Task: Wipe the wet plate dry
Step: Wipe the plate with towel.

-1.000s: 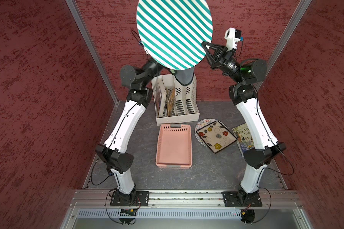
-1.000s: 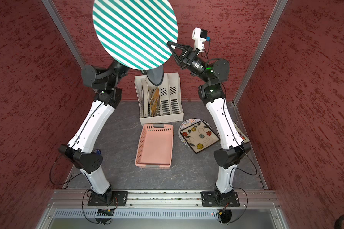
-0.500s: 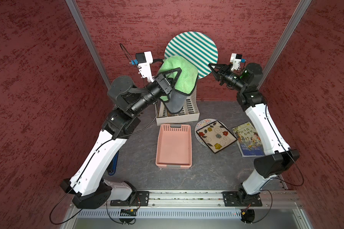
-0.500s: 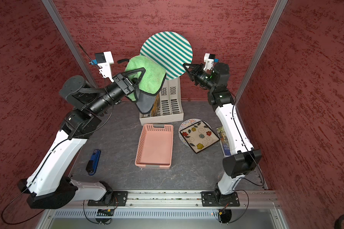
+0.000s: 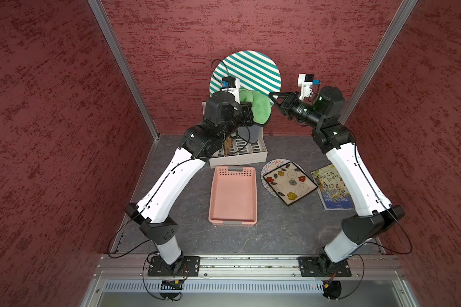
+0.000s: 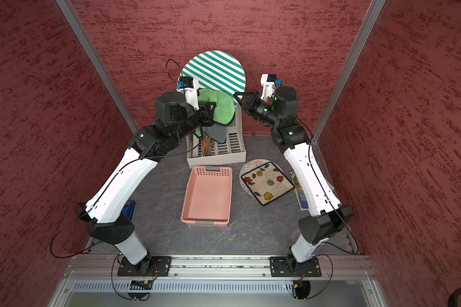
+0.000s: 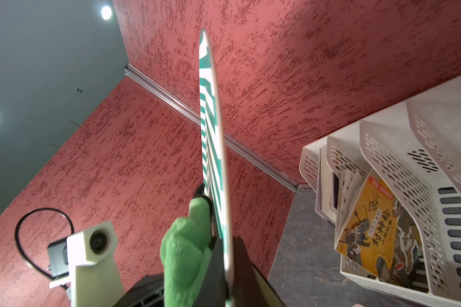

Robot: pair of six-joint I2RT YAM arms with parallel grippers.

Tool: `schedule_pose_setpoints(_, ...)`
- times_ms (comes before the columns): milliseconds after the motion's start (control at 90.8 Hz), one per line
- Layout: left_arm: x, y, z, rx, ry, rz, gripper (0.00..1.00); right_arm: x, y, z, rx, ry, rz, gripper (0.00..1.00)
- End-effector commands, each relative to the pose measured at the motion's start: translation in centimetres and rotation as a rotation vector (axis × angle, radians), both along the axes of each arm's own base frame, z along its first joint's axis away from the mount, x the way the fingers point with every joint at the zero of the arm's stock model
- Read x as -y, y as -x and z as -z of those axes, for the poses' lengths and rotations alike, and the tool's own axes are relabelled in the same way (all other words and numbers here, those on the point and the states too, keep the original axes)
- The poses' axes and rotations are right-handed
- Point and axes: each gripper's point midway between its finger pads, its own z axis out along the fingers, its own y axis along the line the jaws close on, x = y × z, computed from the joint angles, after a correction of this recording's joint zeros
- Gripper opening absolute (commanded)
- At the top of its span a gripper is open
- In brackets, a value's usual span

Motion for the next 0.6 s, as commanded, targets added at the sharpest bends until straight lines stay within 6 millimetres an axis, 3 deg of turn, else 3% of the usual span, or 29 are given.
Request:
schedule_pose_setpoints(0, -5.9, -1.5, 0.0, -0.051, 0.021, -0.125, 0.00, -2.2, 7.6, -4.2, 0.215, -0.008, -0.203, 0.00)
schedule_pose_setpoints(99, -7.4, -2.4, 0.1, -0.096, 0.061, -0.063, 0.00, -4.4, 10.7, -2.0, 0.225, 0.034, -0.320, 0.00)
schedule_pose_setpoints(143, -6.5, -2.2, -0.1, -0.101, 0.072, 0.026, 0.00, -5.3, 11.3, -0.8, 0.217, 0.053, -0.354, 0.00)
schedule_pose_setpoints(198, -4.0, -1.6, -0.3, -0.097, 0.079, 0.196, 0.00, -6.1, 12.0, -0.5, 0.223, 0.057, -0.384, 0.00)
schedule_pose_setpoints(298, 1.9, 1.5, -0.5, -0.102, 0.108, 0.510, 0.00, -5.6, 11.8, -2.9, 0.266, 0.009, -0.353, 0.00)
schedule_pose_setpoints(375, 4.2, 2.7, 1.3, -0.149, 0.080, 0.568, 0.00, -3.9, 9.7, -6.2, 0.297, -0.023, -0.253, 0.00)
schedule_pose_setpoints(485, 3.3, 2.3, 3.6, -0.208, 0.074, 0.482, 0.00, 0.7, 6.5, -10.0, 0.311, -0.098, -0.098, 0.00)
schedule_pose_setpoints(584, -0.8, 1.7, 3.0, -0.189, 0.133, 0.340, 0.00, 2.4, 5.7, -10.3, 0.300, -0.115, -0.061, 0.00)
